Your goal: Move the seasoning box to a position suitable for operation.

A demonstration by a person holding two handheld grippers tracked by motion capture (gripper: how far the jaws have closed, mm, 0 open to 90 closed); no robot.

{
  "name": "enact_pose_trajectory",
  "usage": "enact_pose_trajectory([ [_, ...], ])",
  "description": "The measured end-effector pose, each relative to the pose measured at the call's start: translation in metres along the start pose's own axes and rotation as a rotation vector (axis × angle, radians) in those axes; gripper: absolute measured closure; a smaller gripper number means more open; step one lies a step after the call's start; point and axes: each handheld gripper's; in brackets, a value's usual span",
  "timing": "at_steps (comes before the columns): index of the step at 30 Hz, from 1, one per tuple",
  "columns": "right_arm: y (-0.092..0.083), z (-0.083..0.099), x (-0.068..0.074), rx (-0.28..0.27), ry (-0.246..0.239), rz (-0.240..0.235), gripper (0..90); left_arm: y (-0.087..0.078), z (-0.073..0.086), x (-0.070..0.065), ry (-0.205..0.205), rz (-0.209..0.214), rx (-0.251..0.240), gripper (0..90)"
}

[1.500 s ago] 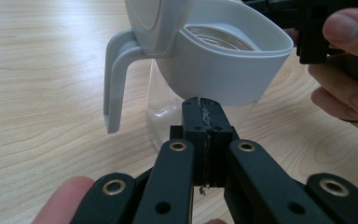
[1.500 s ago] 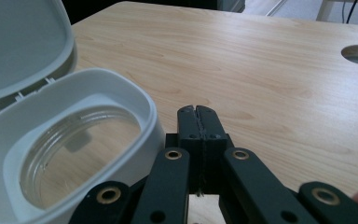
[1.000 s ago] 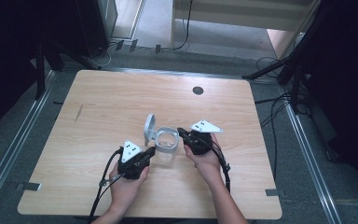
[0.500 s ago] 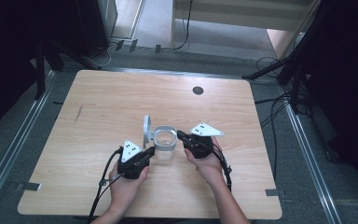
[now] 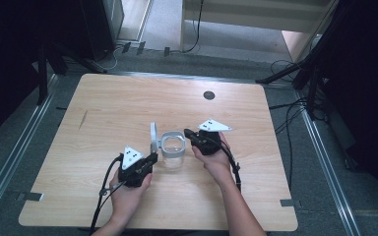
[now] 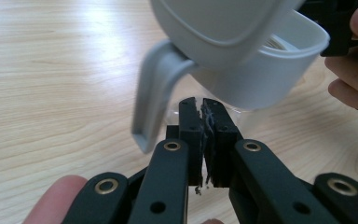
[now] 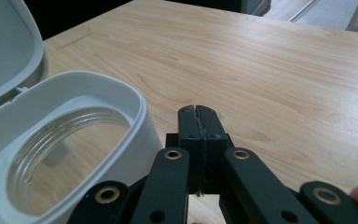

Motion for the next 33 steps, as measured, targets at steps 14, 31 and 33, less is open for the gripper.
enact_pose_trajectory([
  [14, -0.004, 0.003, 0.011, 0.009, -0.015, -0.116, 90.0, -0.002, -0.001, 0.002, -0.003, 0.008, 0.011, 88.0],
  [31, -0.006, -0.001, 0.012, 0.002, -0.011, -0.127, 90.0, -0.018, 0.018, -0.024, -0.051, -0.004, -0.013, 88.7],
  [33, 0.004, -0.002, 0.01, 0.018, -0.031, -0.134, 90.0, -0.016, 0.018, -0.026, -0.056, 0.006, -0.013, 88.8],
])
Point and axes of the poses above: each handheld gripper's, and its own axes: y roughly forward along the jaws, z roughly out of its underside, x roughly to its left, and after that the axes turned 15 degrees about -x, right-handed
